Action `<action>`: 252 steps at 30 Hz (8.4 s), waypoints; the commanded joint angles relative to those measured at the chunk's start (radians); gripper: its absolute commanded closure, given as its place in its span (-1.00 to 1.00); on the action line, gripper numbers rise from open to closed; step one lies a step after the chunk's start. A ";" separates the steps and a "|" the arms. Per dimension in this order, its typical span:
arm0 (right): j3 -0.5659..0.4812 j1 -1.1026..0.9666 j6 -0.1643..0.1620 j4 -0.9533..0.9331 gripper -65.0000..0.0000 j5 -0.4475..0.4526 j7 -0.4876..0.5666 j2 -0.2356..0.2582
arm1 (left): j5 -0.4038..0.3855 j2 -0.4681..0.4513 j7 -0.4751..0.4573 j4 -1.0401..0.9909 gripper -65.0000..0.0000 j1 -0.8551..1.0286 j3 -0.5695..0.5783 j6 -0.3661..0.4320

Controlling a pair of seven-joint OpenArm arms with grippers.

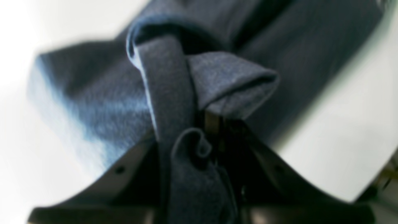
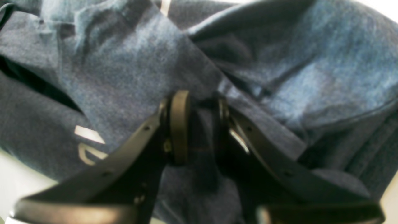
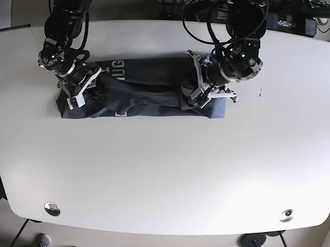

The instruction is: Fold the T-shirt properly

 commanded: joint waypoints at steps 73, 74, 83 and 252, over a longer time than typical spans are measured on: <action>-0.222 0.186 0.002 -0.070 -0.09 0.346 -0.288 -0.114 | -0.136 -0.165 -0.181 -0.122 0.85 0.015 0.054 0.261; -0.222 0.186 0.002 -0.070 0.11 0.346 -0.288 -0.114 | -0.136 -0.165 -0.181 -0.122 0.85 0.015 0.054 0.261; -0.218 0.148 0.002 0.129 0.93 0.354 -0.288 -0.114 | -0.136 -0.167 -0.181 -0.123 0.85 0.015 0.054 0.261; -0.617 0.070 -0.223 0.282 -0.35 0.431 -0.106 -0.081 | -0.134 -0.082 -0.223 0.116 1.00 -0.066 -0.596 0.018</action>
